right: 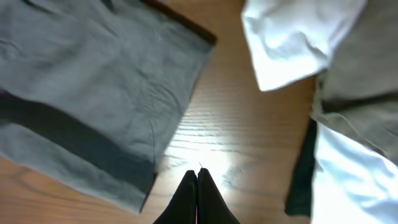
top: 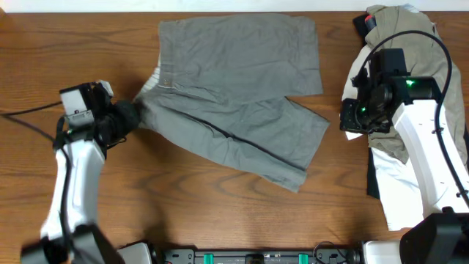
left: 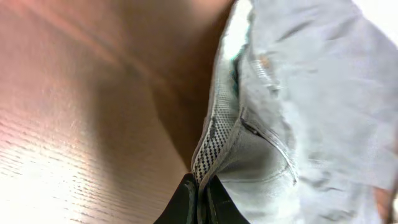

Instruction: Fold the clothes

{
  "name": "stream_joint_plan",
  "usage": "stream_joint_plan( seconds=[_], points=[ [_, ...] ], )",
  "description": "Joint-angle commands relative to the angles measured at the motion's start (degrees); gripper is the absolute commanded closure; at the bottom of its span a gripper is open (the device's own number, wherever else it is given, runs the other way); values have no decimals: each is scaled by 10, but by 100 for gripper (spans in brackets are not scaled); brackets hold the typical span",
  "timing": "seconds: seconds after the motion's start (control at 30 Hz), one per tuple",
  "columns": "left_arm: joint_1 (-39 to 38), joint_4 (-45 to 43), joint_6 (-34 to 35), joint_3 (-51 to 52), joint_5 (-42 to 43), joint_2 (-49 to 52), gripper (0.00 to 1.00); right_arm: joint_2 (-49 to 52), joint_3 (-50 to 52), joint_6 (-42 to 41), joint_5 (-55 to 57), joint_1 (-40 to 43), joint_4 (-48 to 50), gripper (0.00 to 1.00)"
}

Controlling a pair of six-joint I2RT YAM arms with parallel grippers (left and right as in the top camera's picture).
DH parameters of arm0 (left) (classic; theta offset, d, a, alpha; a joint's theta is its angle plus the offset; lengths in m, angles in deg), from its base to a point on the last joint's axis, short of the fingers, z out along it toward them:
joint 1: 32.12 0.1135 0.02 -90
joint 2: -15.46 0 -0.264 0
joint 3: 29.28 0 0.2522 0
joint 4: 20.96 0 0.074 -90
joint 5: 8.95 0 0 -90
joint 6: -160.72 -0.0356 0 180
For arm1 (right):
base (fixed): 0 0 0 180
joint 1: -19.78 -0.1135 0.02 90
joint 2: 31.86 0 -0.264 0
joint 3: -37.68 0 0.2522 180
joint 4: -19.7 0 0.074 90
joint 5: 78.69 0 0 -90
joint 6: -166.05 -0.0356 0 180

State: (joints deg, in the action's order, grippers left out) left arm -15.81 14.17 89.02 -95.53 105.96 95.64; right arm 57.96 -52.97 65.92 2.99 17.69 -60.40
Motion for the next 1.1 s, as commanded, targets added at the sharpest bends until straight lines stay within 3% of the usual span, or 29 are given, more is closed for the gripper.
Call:
stream_joint_plan(
  seconds=[0.0, 0.07, 0.27, 0.43, 0.6, 0.77, 1.07],
  points=[
    [-17, 4, -27, -10, -9, -51, 94, -6, 1, 5, -78, -11, -8, 83],
    [-25, 4, -31, -10, -17, -64, 94, -6, 16, -11, -102, -22, -24, 76],
    [-31, 6, -32, -10, -36, -60, 94, -6, 104, -23, -211, -56, -38, 67],
    [-31, 6, -33, -10, -51, -56, 94, -6, 189, -37, -237, -77, -31, 63],
    [-31, 4, -33, -10, -51, -56, 94, -10, 229, -70, -237, -99, 12, 61],
    [-31, 5, -33, -10, -51, -56, 94, -10, 272, -114, -231, -142, 86, 51],
    [-31, 5, -33, -10, -51, -56, 94, -10, 330, -151, -162, -188, 205, 57]
  ],
)
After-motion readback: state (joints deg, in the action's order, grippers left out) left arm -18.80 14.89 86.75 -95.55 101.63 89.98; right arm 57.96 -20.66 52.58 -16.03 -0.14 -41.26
